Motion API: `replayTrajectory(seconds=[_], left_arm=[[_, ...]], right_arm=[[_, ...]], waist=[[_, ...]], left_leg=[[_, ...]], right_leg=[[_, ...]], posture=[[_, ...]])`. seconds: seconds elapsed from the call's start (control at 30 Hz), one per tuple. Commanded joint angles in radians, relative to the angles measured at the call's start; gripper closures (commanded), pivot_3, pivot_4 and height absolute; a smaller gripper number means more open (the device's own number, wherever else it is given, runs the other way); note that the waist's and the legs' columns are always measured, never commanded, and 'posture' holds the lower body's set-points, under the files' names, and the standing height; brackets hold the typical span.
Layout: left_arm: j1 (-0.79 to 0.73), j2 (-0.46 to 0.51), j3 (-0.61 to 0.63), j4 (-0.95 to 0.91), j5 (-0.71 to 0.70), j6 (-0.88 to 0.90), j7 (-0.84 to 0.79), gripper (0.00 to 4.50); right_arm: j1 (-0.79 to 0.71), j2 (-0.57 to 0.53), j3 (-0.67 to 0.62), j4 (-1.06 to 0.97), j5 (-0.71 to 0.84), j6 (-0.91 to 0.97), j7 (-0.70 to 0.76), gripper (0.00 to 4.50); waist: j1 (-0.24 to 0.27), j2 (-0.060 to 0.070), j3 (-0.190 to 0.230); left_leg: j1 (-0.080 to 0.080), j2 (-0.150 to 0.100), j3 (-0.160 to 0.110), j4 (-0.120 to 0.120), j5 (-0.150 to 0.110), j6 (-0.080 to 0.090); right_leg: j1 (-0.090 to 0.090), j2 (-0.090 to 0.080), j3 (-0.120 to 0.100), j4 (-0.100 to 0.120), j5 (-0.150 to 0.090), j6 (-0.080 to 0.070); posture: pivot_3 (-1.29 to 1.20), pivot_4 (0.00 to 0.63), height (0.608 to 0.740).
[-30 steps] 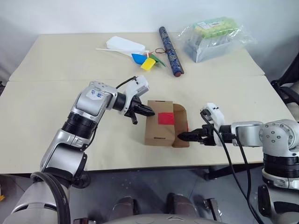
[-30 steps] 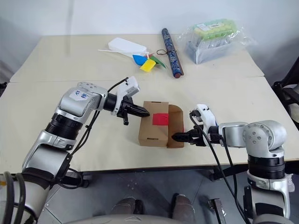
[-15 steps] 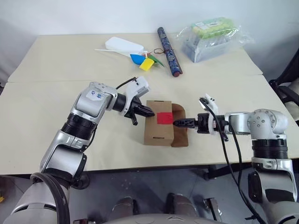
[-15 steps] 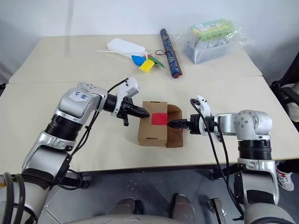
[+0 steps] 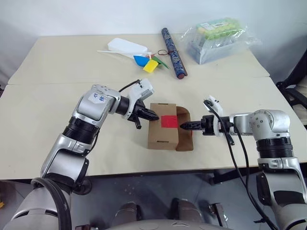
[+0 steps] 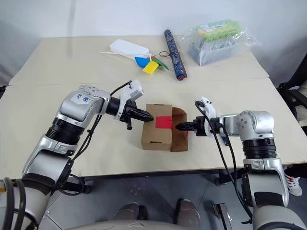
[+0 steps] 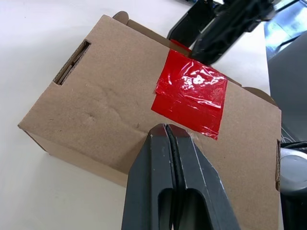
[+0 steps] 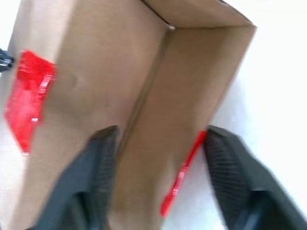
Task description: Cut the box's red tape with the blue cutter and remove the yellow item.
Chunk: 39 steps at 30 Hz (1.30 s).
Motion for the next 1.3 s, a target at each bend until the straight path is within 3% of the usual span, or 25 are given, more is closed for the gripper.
replayTrajectory(seconds=[0.03,0.17,0.2,0.43,0.7,1.3], left_arm=[[0.031,0.014,-0.016,-0.022,0.001,0.012,0.004,4.5],[0.046,0.021,-0.016,-0.042,0.0,0.017,0.005,4.5],[0.054,0.026,-0.019,-0.048,0.002,0.018,0.005,4.5],[0.08,0.04,-0.019,-0.075,0.001,0.026,0.012,4.5],[0.093,0.041,-0.015,-0.083,-0.003,0.027,0.025,4.5],[0.11,0.007,0.023,-0.052,-0.003,0.007,0.086,4.5]], right_arm=[[0.022,0.014,-0.026,-0.022,-0.005,0.035,-0.019,3.04],[0.043,0.025,-0.063,-0.08,0.004,0.078,-0.042,4.35],[0.049,0.033,-0.089,-0.117,0.009,0.113,-0.065,4.49],[0.056,0.083,-0.198,-0.285,0.028,0.237,-0.168,4.49],[0.026,0.038,-0.213,-0.356,0.131,0.24,-0.283,4.49],[-0.189,-0.073,-0.071,-0.295,0.637,0.24,-0.748,4.49]], waist=[[0.0,0.0,0.0],[0.0,0.0,0.0],[0.0,0.0,0.0],[0.001,0.0,0.0],[0.005,0.0,0.0],[0.008,0.001,0.0]], left_leg=[[0.0,0.0,0.0,0.0,0.0,0.0],[0.0,0.0,0.0,0.0,0.0,0.0],[0.0,0.0,0.0,0.0,0.0,0.0],[0.0,0.0,-0.001,0.0,0.0,0.0],[-0.001,0.0,-0.001,0.0,0.0,0.0],[-0.001,0.0,-0.002,0.0,0.0,0.0]], right_leg=[[0.0,0.0,0.0,0.0,0.0,0.0],[0.0,0.0,0.0,0.0,0.0,0.0],[0.0,0.0,0.0,0.0,0.0,0.0],[0.0,0.0,0.0,0.0,0.0,0.0],[0.0,0.0,0.0,0.0,0.0,0.0],[0.0,-0.001,0.0,-0.001,0.0,0.0]], posture=[[0.0,0.15,0.74],[0.0,0.15,0.74],[0.0,0.15,0.74],[0.0,0.15,0.74],[0.0,0.15,0.74],[0.0,0.15,0.74]])
